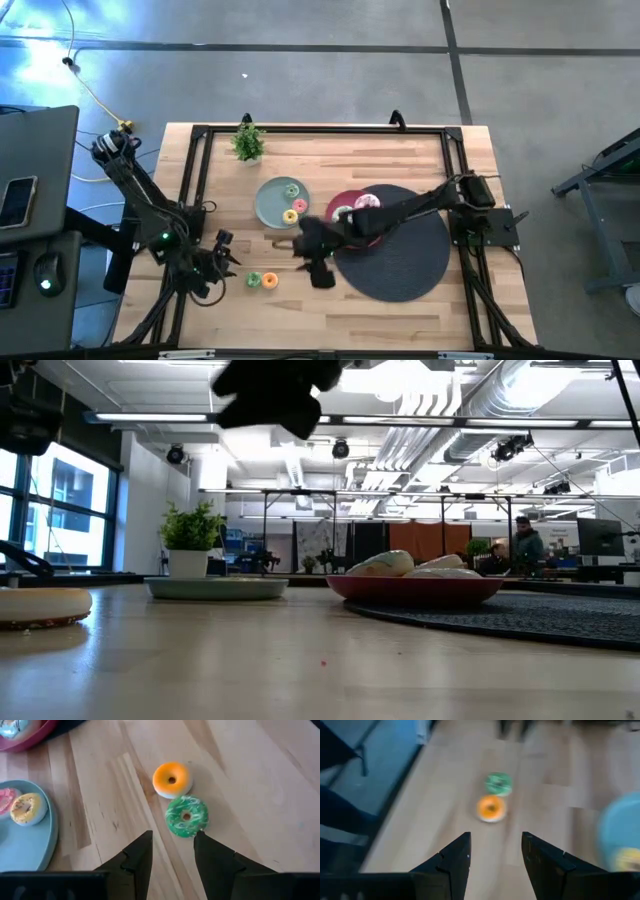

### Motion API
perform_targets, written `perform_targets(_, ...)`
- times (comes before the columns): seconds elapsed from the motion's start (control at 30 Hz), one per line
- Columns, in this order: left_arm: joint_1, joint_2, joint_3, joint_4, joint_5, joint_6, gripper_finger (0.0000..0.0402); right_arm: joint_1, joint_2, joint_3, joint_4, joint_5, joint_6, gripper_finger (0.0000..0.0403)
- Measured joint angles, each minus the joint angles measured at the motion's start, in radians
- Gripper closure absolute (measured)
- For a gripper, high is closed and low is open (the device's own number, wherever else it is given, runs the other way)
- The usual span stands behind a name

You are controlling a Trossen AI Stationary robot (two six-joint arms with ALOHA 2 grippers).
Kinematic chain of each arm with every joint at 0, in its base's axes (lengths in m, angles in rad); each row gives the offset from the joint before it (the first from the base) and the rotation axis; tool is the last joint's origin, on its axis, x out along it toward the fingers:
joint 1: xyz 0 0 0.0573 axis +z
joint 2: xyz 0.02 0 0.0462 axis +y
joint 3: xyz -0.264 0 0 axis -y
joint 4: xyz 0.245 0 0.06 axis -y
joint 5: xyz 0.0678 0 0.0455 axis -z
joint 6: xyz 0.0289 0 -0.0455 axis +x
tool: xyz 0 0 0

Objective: Pick & Place donuts
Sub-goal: Put the small brown donut on the blue plate

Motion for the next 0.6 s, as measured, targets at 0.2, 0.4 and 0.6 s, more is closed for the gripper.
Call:
perform_targets(0.2,0.001,0.020,-0.059,0.178,0.058,0.165,0.0263,0.029,0.088,0.000,0.149,0.000,0.309,0.0238)
perform_targets(0.4,0.002,0.114,-0.069,0.233,0.118,0.202,0.0263,0.045,0.187,-0.001,0.328,-0.065,0.649,0.0238)
perform_targets(0.6,-0.006,0.257,-0.071,0.246,0.284,0.098,0.0263,0.083,0.213,-0.001,0.407,0.014,0.736,0.0238)
